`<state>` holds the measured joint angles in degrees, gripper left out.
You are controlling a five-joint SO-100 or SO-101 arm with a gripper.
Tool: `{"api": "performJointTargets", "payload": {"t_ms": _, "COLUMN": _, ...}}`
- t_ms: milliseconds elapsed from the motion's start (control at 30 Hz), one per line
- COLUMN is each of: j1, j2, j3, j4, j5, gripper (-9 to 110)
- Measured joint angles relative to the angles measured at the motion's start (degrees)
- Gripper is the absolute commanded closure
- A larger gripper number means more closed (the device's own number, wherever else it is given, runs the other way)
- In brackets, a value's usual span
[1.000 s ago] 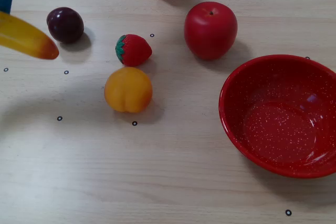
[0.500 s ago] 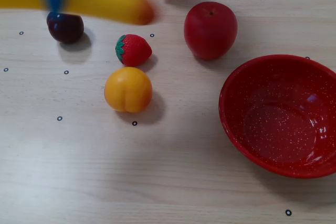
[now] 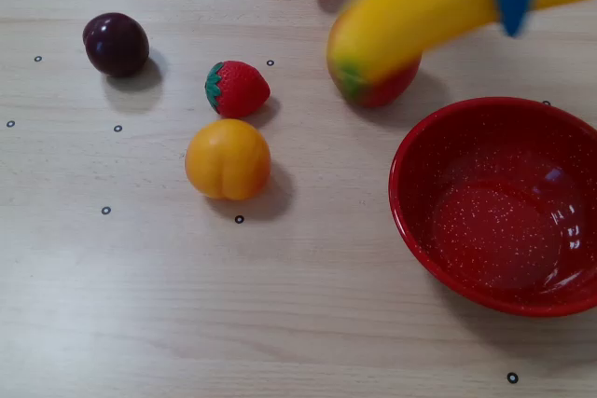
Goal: Put the banana in the red bowl.
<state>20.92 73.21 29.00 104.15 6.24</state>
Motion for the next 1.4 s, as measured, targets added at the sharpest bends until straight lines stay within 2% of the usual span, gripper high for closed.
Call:
{"api": "performJointTargets", "payload": {"t_ms": 433, "j1": 3.3, "j2": -18.8, "j3": 0.1, "j4": 0.0, "j5": -1.8, "gripper": 101}}
{"api": "performJointTargets", "payload": {"t_ms": 733, "j1": 3.3, "j2": -21.6, "j3": 3.6, "j4": -3.5, "j5": -2.1, "gripper": 101}}
{"api": "performJointTargets", "payload": {"t_ms": 767, "j1": 3.3, "j2": -21.8, "j3": 4.4, "j4": -3.9, "j5": -1.9, "gripper": 97}}
{"api": "performJointTargets", "payload": {"t_ms": 867, "j1": 3.3, "j2": -22.0, "j3": 5.6, "j4": -4.3, "j5": -1.8, "gripper": 71}}
{"api": "performJointTargets", "payload": {"t_ms": 1033, "j1": 3.3, "j2": -21.9, "j3": 6.2, "j4": -4.4, "j5": -1.8, "gripper": 66}}
{"api": "performJointTargets", "payload": {"t_ms": 1233, "j1": 3.3, "j2": -21.9, "j3": 5.3, "j4": -4.4, "j5": -1.8, "gripper": 49}}
{"api": "performJointTargets", "payload": {"t_ms": 1400, "j1": 3.3, "j2": -21.8, "j3": -2.5, "j4": -2.6, "j5": -1.8, "gripper": 47}}
